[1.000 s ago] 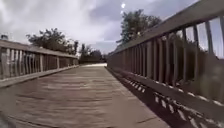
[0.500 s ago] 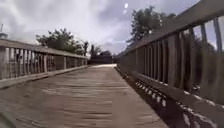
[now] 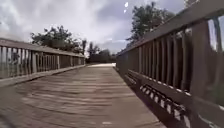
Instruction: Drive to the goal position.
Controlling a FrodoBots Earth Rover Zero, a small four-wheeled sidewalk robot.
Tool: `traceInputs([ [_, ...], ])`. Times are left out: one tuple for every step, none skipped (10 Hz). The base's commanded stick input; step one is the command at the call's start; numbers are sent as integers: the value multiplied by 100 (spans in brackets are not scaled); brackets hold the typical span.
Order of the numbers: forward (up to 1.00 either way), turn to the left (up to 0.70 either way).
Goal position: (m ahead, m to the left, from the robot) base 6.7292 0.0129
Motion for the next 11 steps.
traceInputs([
  [85, 0],
  [85, 0],
  [85, 0],
  [85, 0],
  [85, 0],
  [85, 0],
  [85, 0],
  [85, 0],
  [85, 0],
  [85, 0],
  [85, 0],
])
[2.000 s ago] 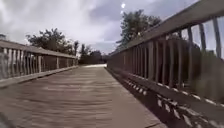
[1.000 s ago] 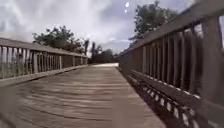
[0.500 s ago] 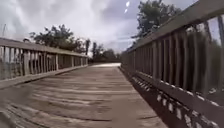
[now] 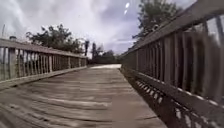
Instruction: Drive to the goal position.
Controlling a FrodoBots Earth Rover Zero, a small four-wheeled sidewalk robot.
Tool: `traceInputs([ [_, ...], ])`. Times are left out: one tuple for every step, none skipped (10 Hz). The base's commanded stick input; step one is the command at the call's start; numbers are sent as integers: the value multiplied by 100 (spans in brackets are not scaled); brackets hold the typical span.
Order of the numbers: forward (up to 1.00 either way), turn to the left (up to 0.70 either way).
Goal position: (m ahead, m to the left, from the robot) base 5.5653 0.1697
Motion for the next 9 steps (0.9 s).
traceInputs([
  [85, 0],
  [85, 0],
  [85, 0],
  [85, 0],
  [85, 0],
  [85, 0],
  [85, 0],
  [85, 0],
  [85, 0],
])
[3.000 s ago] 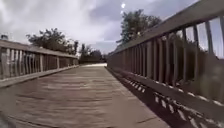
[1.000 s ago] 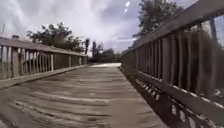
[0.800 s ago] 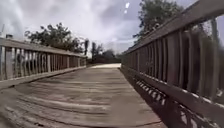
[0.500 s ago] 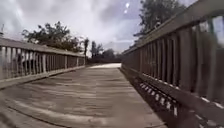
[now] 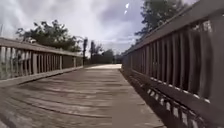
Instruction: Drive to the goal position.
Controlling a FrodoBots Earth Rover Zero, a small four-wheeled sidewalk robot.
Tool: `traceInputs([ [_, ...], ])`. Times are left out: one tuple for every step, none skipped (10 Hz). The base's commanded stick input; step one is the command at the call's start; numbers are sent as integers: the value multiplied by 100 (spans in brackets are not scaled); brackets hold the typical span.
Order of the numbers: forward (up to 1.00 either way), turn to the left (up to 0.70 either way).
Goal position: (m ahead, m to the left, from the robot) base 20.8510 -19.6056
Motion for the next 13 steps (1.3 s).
traceInputs([
  [85, 0],
  [85, 0],
  [85, 0],
  [85, 0],
  [85, 0],
  [85, 0],
  [85, 0],
  [85, 0],
  [85, 0],
  [85, 0],
  [85, 0],
  [85, 0],
  [85, 0],
])
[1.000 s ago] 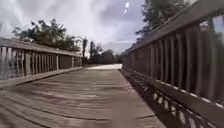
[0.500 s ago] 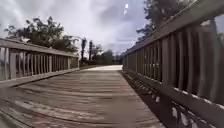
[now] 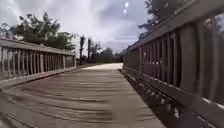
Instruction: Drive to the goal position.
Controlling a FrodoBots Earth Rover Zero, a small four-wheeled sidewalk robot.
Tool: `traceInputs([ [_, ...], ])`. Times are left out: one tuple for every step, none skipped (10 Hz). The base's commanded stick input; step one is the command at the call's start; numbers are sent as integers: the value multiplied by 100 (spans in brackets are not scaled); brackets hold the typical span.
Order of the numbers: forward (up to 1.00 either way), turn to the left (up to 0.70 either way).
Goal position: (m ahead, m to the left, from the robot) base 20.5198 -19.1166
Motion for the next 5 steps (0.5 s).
traceInputs([
  [85, 0],
  [85, 0],
  [85, 0],
  [85, 0],
  [85, 0],
])
